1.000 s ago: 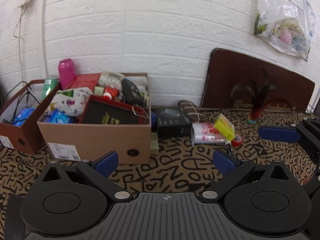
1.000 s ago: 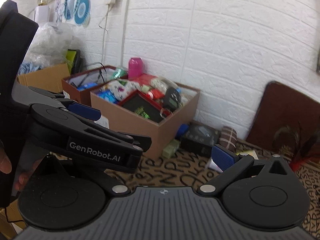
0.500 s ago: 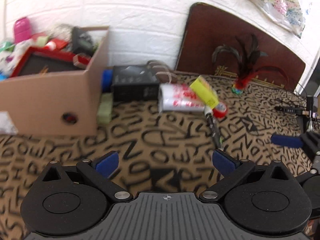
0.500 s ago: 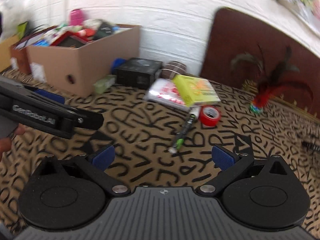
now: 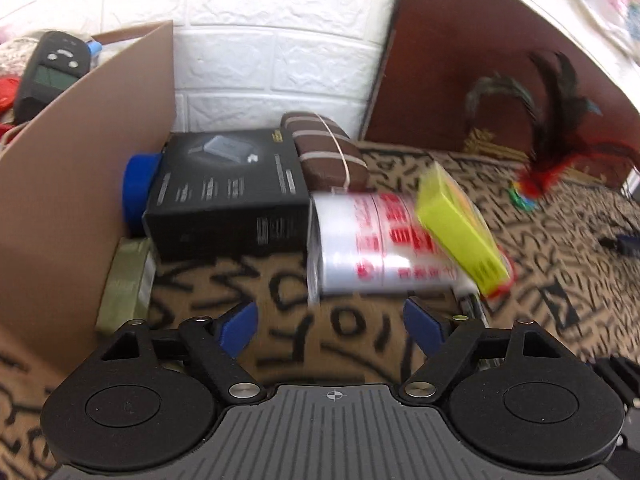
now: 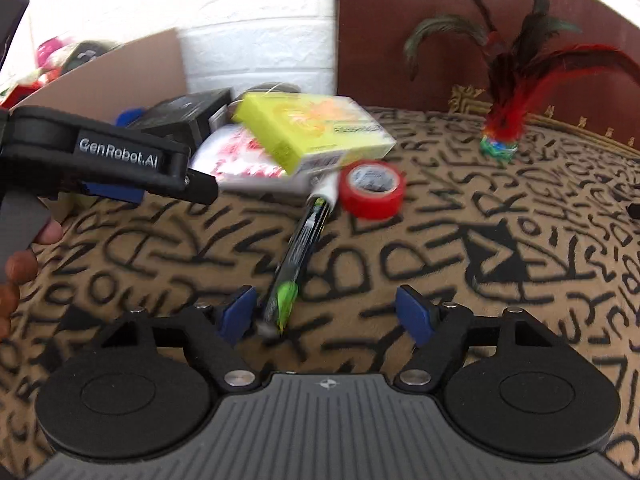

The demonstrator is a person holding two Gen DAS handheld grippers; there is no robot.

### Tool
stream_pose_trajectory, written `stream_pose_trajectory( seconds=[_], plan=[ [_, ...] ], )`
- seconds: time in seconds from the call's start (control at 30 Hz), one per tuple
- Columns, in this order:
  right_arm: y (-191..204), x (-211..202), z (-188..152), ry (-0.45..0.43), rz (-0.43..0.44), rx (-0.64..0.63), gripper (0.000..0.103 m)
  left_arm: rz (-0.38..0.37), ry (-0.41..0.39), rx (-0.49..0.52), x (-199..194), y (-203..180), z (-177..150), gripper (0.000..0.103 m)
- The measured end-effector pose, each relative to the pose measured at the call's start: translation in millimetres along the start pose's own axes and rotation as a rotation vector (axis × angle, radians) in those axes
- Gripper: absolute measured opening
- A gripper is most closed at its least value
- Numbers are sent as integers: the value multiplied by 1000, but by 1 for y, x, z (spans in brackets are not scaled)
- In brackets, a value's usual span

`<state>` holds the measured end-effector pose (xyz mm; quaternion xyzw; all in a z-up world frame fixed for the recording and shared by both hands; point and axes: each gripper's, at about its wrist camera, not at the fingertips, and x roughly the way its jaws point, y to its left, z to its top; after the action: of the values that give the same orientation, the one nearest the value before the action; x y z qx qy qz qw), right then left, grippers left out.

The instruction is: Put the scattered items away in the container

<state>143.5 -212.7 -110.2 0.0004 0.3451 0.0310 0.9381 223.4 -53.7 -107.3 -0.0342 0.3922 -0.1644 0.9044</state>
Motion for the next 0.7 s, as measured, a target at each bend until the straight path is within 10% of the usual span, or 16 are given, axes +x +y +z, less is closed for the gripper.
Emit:
stream_pose_trajectory(
  seconds=[0.2, 0.7],
  plan=[
    [-10, 16, 10, -36, -33, -12, 79, -41, 2, 4, 27, -8, 18, 90],
    [19, 29, 29, -59, 108, -100, 57, -94, 19, 30, 20, -14, 14, 15]
  ],
)
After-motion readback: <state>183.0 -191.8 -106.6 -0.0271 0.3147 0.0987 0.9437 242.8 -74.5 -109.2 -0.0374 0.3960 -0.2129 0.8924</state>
